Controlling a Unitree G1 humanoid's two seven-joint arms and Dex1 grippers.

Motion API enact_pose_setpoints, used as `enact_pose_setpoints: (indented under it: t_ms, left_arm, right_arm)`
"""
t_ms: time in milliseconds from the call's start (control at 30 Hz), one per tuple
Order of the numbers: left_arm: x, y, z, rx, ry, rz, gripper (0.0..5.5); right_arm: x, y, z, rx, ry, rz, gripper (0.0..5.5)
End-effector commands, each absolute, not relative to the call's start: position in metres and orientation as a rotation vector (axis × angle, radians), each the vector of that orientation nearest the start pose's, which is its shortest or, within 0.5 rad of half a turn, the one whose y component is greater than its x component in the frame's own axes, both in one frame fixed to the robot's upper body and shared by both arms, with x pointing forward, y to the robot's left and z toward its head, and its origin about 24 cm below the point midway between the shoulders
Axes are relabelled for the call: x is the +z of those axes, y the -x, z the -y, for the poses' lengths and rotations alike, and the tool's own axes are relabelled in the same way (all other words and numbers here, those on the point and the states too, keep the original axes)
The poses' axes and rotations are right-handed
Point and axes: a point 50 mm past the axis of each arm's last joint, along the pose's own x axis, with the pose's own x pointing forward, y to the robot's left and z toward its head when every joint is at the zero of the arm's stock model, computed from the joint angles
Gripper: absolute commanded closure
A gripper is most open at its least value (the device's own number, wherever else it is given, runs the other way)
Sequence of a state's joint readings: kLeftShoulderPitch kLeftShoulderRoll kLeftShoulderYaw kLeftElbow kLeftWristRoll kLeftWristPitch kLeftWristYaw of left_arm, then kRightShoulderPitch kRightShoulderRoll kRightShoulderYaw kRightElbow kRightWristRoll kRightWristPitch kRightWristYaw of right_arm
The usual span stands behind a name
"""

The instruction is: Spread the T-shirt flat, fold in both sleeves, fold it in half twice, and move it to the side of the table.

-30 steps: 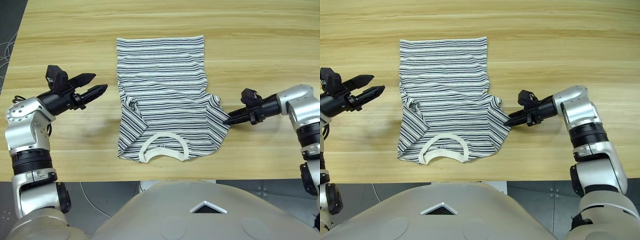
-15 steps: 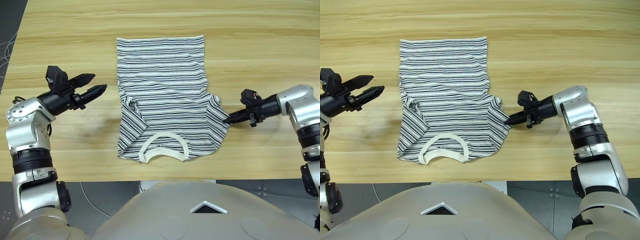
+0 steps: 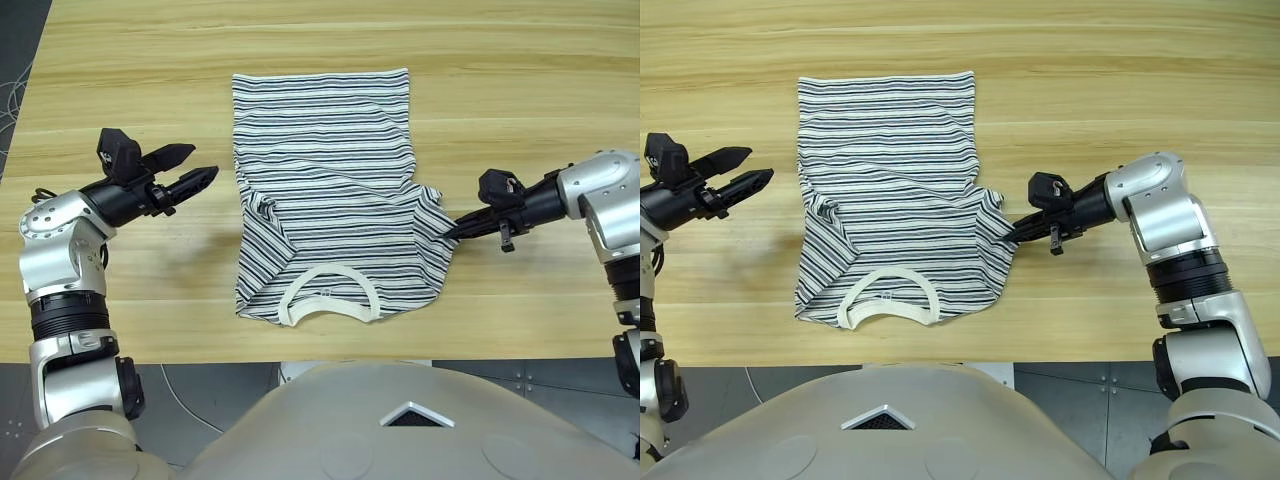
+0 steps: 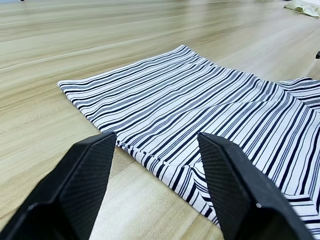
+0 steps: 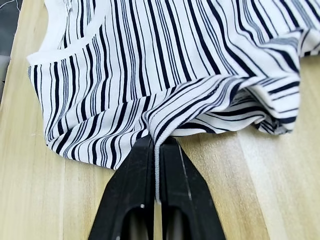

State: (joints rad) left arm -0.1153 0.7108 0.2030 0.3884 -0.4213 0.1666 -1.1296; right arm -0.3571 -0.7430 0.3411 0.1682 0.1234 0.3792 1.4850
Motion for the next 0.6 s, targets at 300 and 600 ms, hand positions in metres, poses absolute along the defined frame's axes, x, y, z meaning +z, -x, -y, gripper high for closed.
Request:
enact_pose_setpoints:
  t_ms: [300, 600]
  left_arm:
    - [0.06, -0.247, -0.299, -0.78, -0.026, -0.32, 2.46]
    - [0.06, -0.25, -0.299, -0.784, -0.027, -0.315, 2.46]
  right_arm:
    - [0.061, -0.26, 0.152, 1.632, 0.41, -0.721, 5.36]
    - [0.06, -0.262, 0.126, 1.699, 0.417, -0.671, 5.36]
